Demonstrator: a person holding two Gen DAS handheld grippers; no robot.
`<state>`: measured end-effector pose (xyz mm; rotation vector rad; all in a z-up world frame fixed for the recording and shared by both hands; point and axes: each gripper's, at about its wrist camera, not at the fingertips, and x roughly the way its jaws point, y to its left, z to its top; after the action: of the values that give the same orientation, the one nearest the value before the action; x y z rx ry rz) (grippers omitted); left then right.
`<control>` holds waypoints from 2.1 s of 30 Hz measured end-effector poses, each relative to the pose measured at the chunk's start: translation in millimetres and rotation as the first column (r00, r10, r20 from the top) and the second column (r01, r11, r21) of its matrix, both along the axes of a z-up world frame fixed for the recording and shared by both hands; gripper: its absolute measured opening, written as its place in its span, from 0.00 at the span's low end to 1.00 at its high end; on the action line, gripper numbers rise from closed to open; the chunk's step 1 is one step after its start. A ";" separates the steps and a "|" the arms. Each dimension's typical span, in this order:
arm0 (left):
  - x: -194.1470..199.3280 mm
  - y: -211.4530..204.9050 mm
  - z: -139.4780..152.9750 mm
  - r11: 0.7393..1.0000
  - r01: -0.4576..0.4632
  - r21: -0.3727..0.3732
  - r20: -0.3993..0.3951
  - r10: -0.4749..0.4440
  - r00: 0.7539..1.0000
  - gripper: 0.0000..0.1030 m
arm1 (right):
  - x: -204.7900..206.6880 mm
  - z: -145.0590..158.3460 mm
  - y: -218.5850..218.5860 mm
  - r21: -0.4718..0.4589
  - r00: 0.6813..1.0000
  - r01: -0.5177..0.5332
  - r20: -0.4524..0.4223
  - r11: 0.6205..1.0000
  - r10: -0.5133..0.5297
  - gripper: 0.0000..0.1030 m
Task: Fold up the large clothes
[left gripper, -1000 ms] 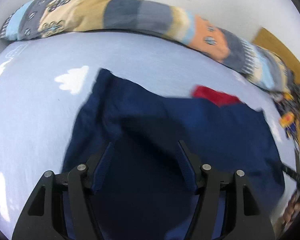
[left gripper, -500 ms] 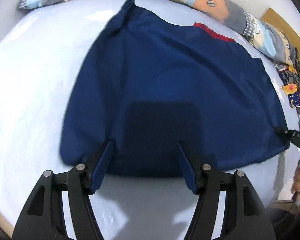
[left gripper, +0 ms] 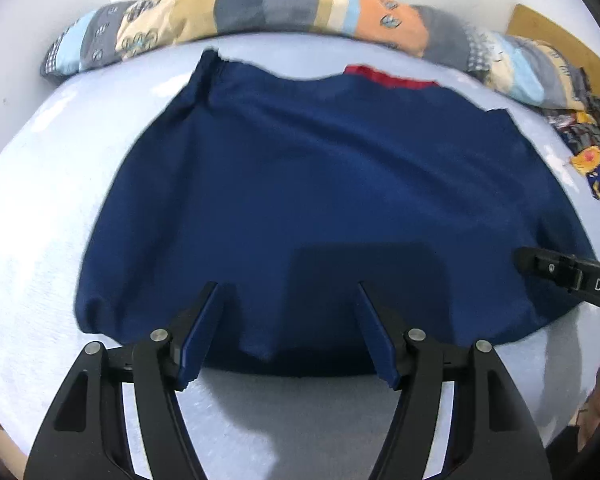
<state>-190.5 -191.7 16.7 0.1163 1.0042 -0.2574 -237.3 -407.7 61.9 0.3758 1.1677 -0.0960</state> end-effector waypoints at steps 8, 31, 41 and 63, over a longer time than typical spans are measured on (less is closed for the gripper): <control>15.1 -24.0 6.5 0.998 -0.053 0.026 0.074 0.051 0.996 0.65 | 14.1 29.7 1.5 -0.103 0.987 0.014 0.163 0.995 0.003 0.28; 21.7 -41.4 8.1 0.998 -0.030 0.057 0.094 0.024 0.995 0.65 | 27.6 -0.6 7.8 -0.007 0.998 -0.062 0.012 0.998 0.062 0.37; 21.0 -51.4 -8.6 0.998 0.003 0.070 0.025 -0.005 1.000 0.65 | 17.2 14.0 6.3 -0.009 0.995 -0.070 0.066 0.998 0.070 0.44; 15.7 -54.0 -7.5 0.995 0.034 0.089 0.038 -0.038 0.999 0.66 | 14.1 3.3 21.2 -0.070 0.993 -0.114 -0.004 0.991 0.114 0.44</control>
<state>-174.8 -245.7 9.2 0.2190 0.9747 -0.2432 -223.2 -386.6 65.1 0.2468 1.1803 -0.0370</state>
